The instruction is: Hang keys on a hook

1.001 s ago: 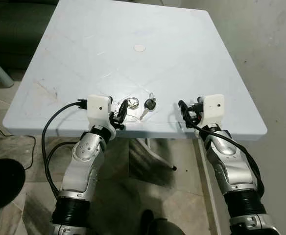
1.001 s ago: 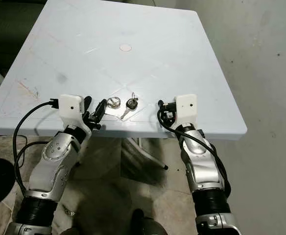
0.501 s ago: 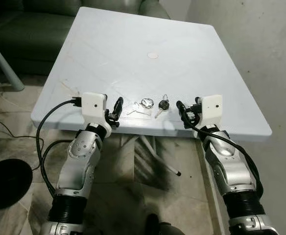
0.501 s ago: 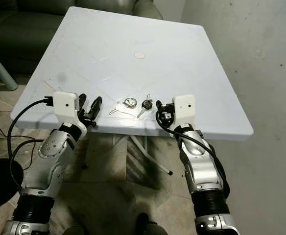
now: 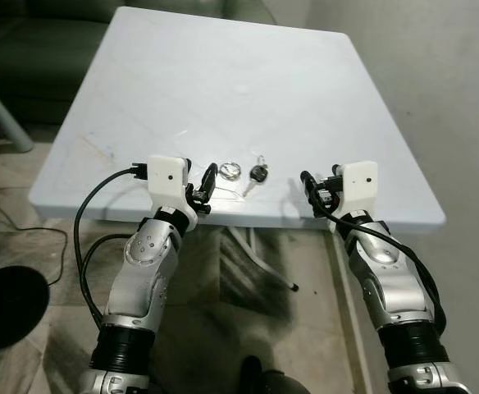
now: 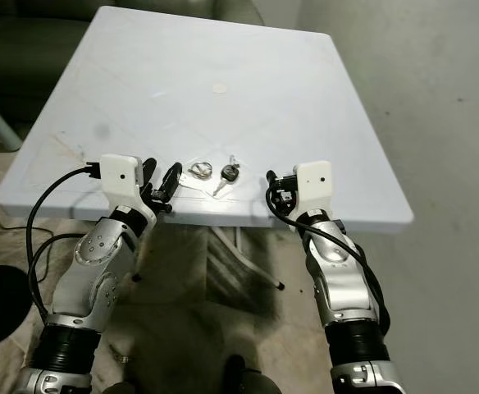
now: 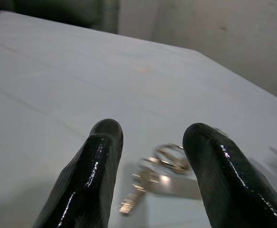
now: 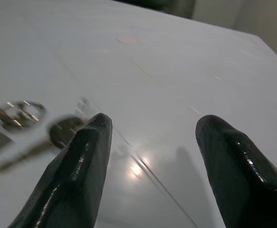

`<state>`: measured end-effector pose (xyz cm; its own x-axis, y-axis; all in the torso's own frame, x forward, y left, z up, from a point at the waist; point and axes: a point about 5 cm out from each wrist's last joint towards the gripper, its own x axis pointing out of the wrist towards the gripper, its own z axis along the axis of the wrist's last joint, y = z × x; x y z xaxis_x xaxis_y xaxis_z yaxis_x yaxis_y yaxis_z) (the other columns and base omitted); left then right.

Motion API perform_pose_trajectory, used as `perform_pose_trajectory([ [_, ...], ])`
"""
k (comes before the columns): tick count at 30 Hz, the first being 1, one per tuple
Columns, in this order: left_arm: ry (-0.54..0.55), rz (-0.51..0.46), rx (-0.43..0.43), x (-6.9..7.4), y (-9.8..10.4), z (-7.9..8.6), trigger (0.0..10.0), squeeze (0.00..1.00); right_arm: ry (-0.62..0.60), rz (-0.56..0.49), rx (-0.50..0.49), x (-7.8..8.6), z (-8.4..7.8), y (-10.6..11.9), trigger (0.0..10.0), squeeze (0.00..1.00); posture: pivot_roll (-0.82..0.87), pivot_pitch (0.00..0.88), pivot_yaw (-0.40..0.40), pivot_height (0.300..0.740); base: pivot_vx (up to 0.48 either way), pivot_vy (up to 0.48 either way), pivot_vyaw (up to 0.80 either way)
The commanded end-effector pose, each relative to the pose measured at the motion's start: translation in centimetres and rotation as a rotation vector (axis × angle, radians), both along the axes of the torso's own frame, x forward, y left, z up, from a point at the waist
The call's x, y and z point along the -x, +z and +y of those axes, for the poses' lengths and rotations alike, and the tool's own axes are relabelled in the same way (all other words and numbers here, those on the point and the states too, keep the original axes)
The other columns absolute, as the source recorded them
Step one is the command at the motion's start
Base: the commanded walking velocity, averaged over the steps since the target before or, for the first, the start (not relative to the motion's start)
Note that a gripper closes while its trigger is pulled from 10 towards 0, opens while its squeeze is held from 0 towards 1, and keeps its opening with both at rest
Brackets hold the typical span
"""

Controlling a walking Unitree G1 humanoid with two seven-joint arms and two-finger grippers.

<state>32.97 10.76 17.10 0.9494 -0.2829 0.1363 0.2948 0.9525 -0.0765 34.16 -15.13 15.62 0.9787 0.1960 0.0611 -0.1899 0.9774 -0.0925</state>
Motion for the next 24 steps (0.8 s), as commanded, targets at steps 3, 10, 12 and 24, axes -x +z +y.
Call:
perform_pose_trajectory([
  [3,0.0,0.016,-0.005,-0.1,-0.19,0.21,10.0,0.0,-0.001,-0.009,-0.009,0.16,-0.12,0.1,10.0,0.0,0.06,0.171,-0.115,0.74,0.0,0.48,0.0],
  [10,0.016,0.011,-0.017,-0.13,-0.2,0.32,10.0,0.0,-0.003,-0.007,-0.009,0.27,-0.2,0.02,10.0,0.0,0.06,0.171,-0.115,0.74,0.0,0.137,0.0],
  [12,0.016,0.01,-0.007,-0.14,-0.17,0.29,10.0,0.0,-0.007,-0.003,-0.013,0.33,-0.24,-0.04,10.0,0.0,0.06,0.171,-0.115,0.74,0.0,0.0,0.0],
  [24,0.023,0.01,-0.015,-0.14,-0.23,0.42,10.0,0.0,-0.005,-0.006,-0.009,0.37,-0.36,0.03,10.0,0.0,0.06,0.173,-0.118,0.74,0.0,0.0,0.0],
])
